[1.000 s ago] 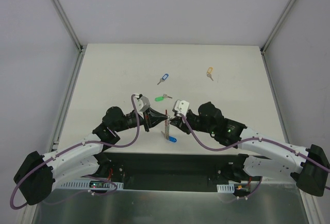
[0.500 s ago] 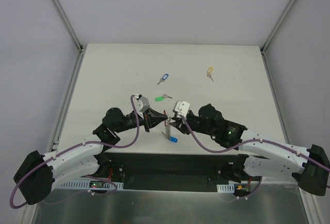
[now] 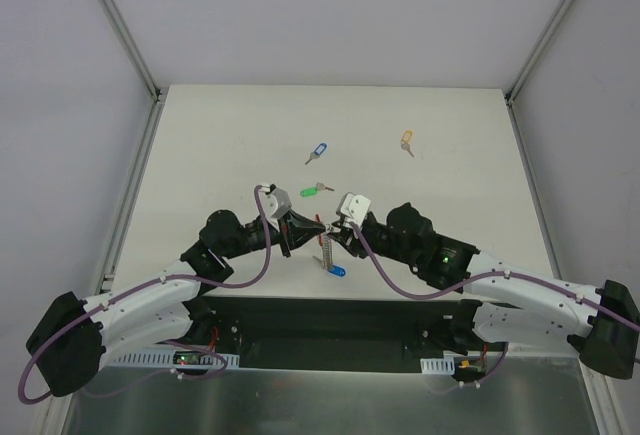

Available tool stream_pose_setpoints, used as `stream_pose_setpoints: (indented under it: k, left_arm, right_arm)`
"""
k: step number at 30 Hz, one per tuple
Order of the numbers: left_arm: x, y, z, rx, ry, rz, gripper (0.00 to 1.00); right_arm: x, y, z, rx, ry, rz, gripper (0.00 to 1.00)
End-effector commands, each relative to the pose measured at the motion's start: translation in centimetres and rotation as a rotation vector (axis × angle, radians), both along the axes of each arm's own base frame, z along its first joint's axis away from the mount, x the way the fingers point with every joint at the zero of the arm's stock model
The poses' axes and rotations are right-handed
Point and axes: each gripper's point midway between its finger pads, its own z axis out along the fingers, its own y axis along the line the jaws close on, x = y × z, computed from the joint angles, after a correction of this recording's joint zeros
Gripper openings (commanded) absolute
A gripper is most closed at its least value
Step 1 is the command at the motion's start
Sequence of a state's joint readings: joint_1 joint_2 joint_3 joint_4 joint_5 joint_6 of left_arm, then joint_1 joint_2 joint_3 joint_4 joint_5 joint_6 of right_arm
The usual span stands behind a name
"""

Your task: Put the keys on the keyring

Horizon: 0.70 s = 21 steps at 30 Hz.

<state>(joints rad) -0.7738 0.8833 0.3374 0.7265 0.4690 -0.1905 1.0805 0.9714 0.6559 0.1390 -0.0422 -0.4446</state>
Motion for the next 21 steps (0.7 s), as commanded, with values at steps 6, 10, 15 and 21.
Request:
stream_pose_setpoints:
  k: [6,10,15,21]
  left_arm:
    - [-0.2,-0.2,2.5,-0.062,-0.077,-0.003,0.0]
    - [0.2,0.0,2.9,-0.076,-0.077,0.031,0.0]
    - [1.2,0.7,3.4,-0.122,-0.086,0.106,0.0]
    - [1.5,0.8,3.8,-0.18,-0.088,0.125,0.0]
  right_arm:
    - [0.5,0.5,1.6,0.053,-0.02,-0.023,0.23]
    - [0.0,0.6,1.3,0.045,-0.006,0.002,0.07]
    - [-1.0,0.8,1.0,0.04,0.009,0.048,0.01]
    - [-1.7,2.1,0.8,0.042,0.015,0.083,0.01]
